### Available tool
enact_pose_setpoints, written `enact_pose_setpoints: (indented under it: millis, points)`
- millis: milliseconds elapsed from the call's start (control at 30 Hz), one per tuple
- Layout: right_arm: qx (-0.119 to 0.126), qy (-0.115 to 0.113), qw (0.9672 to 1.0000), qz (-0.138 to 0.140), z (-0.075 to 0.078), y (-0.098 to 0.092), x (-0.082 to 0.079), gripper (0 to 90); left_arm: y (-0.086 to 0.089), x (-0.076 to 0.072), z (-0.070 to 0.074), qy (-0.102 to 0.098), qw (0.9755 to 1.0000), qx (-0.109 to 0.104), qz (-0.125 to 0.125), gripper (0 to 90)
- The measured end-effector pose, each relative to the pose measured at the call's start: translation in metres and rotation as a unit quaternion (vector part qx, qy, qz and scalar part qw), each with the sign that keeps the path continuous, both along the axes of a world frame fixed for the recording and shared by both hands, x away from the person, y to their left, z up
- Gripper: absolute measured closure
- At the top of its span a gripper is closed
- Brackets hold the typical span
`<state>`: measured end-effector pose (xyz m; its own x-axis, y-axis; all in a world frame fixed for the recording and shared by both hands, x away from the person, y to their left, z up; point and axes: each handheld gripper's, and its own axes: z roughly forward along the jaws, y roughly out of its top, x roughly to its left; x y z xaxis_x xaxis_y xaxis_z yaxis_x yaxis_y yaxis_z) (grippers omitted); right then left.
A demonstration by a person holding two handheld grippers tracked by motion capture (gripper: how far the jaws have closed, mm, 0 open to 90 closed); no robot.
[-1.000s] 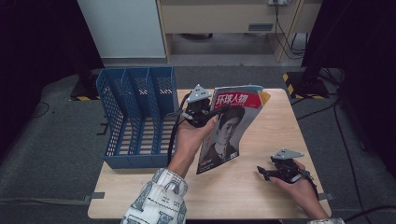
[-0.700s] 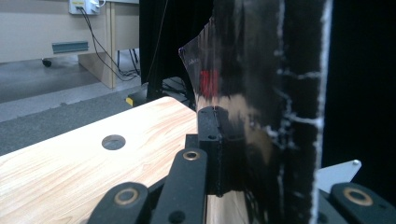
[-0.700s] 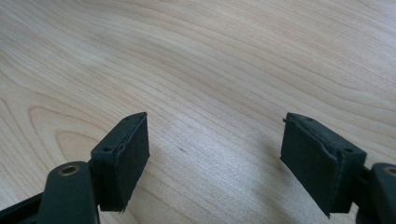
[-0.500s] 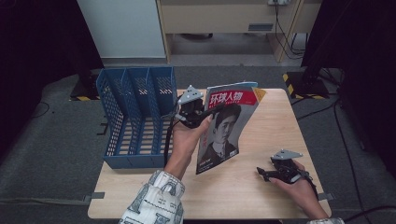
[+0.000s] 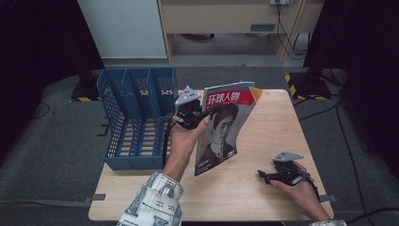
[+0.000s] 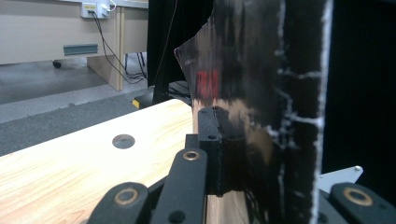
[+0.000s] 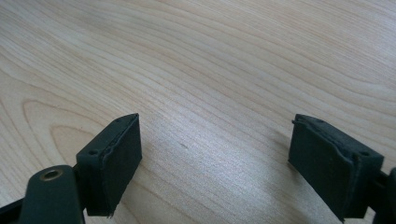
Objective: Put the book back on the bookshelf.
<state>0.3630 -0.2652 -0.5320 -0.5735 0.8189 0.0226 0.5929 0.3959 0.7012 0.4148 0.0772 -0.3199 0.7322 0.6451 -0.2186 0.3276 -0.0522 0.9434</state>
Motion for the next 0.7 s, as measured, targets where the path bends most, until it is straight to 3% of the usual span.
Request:
enact_pose_setpoints:
  millis: [300, 467, 700]
  points:
    - [0.005, -0.001, 1.0000, 0.007, -0.004, 0.002, 0.001, 9.1, 0.007, -0.002, 0.002, -0.001, 1.0000, 0.002, 0.006, 86.5]
    - [0.007, -0.013, 0.9999, 0.007, -0.006, 0.003, -0.001, 7.8, 0.011, -0.003, 0.003, -0.003, 0.9999, 0.003, 0.010, 86.5]
    - [0.005, -0.013, 0.9999, 0.006, -0.006, 0.004, -0.001, 7.5, 0.020, -0.004, 0.005, -0.003, 0.9998, 0.005, 0.018, 86.5]
